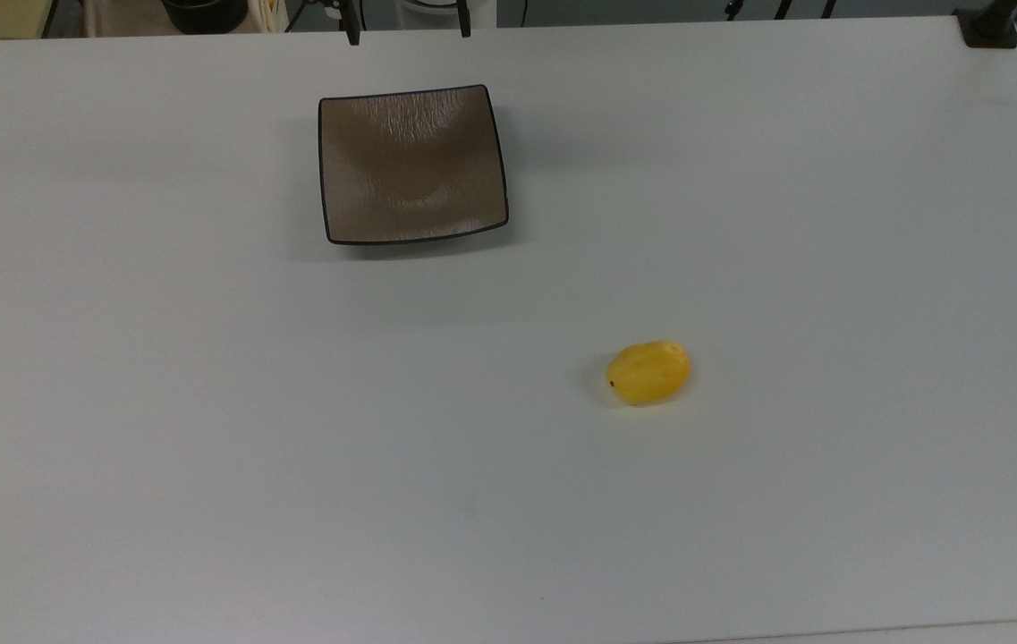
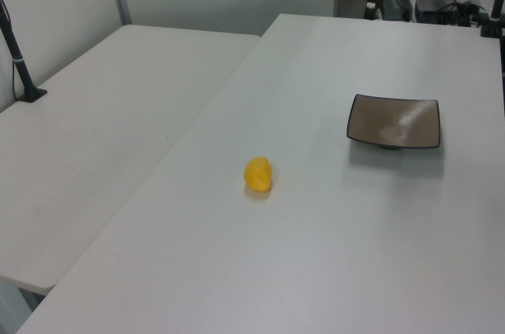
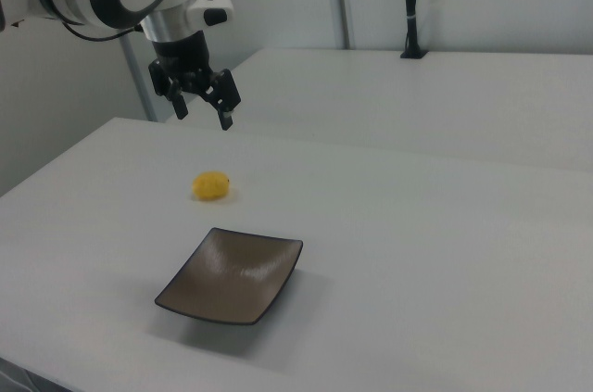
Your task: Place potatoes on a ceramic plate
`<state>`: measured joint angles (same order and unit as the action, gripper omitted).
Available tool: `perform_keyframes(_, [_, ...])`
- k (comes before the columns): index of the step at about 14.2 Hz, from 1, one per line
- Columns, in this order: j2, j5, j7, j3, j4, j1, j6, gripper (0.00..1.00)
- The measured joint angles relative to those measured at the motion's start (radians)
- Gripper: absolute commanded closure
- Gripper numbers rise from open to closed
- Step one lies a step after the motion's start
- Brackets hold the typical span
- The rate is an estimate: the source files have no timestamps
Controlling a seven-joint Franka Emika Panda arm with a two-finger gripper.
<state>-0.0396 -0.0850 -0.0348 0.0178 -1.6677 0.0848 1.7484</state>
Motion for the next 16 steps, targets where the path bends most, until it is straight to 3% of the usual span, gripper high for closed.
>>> perform_keyframes(4, [0.003, 0.000, 0.015, 0.005, 0.000, -0.001, 0.000, 0.00])
perform_keyframes(7, [0.003, 0.000, 0.117, 0.006, 0.001, 0.000, 0.000, 0.00])
perform_keyframes(10, [0.026, 0.000, 0.289, 0.005, 0.038, 0.011, 0.000, 0.00])
perform_keyframes(16, [0.167, 0.001, 0.620, -0.001, 0.188, 0.094, 0.001, 0.00])
